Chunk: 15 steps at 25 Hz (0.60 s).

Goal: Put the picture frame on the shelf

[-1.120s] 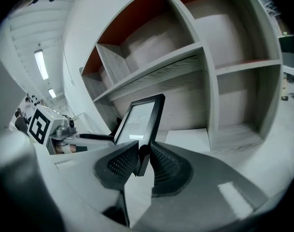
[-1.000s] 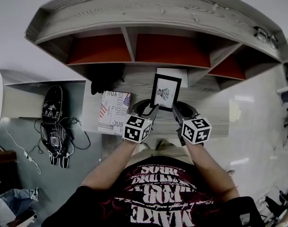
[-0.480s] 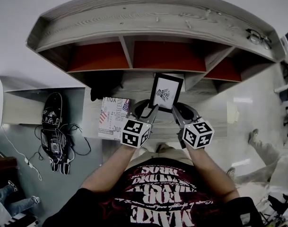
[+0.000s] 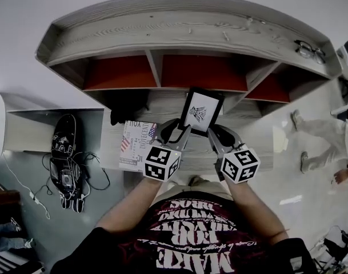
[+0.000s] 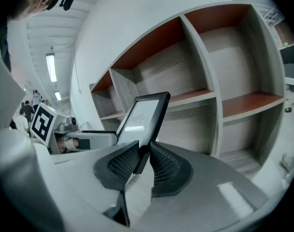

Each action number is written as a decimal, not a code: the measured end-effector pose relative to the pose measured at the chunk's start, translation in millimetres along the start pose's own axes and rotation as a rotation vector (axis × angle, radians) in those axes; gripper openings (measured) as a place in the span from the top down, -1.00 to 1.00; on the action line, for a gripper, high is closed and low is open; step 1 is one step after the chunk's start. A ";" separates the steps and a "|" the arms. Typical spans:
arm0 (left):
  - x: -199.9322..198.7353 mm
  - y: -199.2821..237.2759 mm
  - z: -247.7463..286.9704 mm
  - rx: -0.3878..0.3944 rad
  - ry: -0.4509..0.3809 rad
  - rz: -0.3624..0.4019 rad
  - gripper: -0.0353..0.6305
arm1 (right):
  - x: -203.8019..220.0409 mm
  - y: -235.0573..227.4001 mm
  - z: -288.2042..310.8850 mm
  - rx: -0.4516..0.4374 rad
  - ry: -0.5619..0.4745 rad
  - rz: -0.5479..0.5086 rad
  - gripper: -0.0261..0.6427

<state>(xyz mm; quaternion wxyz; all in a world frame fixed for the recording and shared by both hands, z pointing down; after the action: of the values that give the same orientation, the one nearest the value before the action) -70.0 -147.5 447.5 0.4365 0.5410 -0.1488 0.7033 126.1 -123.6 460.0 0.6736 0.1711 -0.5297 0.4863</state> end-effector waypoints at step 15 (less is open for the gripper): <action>-34.5 3.6 13.1 -0.026 -0.042 -0.009 0.43 | -38.0 -14.8 8.8 -0.038 -0.055 -0.010 0.64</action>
<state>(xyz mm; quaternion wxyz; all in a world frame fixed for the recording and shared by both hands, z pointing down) -63.4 -174.2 422.5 0.4436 0.5508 -0.1646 0.6876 135.0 -155.1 434.1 0.6643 0.1741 -0.5563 0.4679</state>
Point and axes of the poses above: the fingertips, and each gripper's own axes: z forward along the fingers, y to its left, x out of its underside, the point moved 9 cm from there along -z, backward along the fingers, and after that the axes turned 3 degrees about -z, right-handed, at the moved point
